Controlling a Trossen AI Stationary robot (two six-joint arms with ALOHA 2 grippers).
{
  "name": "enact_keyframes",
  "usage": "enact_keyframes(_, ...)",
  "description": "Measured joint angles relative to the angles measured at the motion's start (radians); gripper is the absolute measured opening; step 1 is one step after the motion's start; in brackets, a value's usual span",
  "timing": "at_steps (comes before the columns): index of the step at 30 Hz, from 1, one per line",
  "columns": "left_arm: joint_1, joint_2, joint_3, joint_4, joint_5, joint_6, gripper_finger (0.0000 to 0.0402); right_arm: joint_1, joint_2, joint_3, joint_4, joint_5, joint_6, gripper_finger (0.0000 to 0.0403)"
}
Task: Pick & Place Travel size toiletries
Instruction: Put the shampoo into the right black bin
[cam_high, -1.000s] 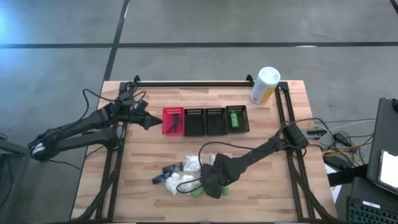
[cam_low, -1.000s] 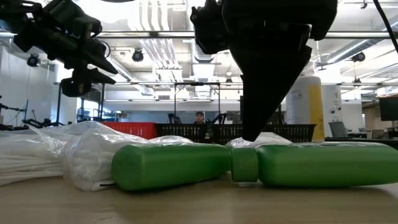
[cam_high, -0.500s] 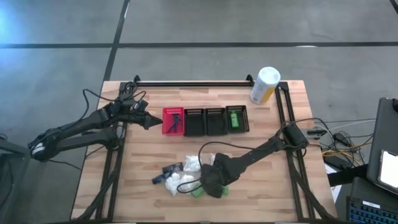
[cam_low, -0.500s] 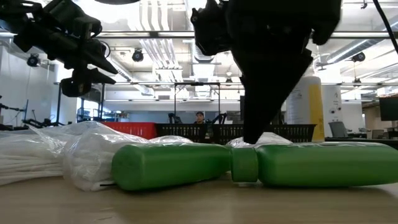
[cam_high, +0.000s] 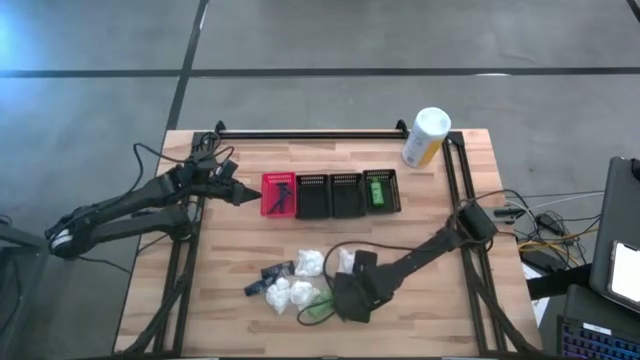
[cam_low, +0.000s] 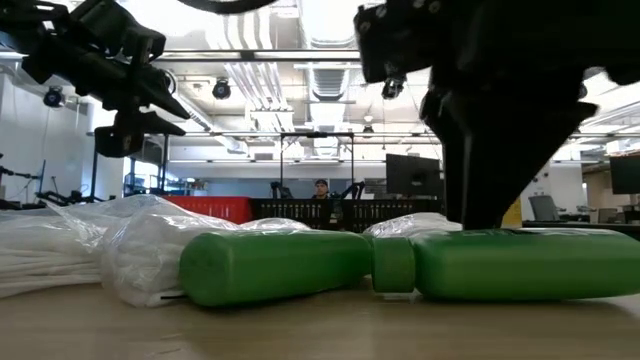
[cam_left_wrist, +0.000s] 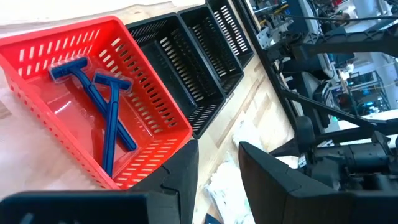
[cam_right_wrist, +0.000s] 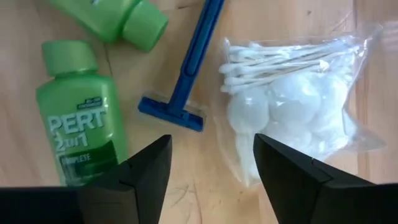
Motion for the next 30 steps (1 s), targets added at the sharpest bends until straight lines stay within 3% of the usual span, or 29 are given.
enact_keyframes(8,0.000,0.000,0.000,0.000,0.001,0.000,0.0120,0.003,0.000,0.000,0.019,0.004,0.098,0.0229)
enact_keyframes(30,0.000,-0.001,0.000,0.000,0.008,0.087,0.0120,-0.004,0.000,0.002,0.073,0.028,0.047,0.0266)
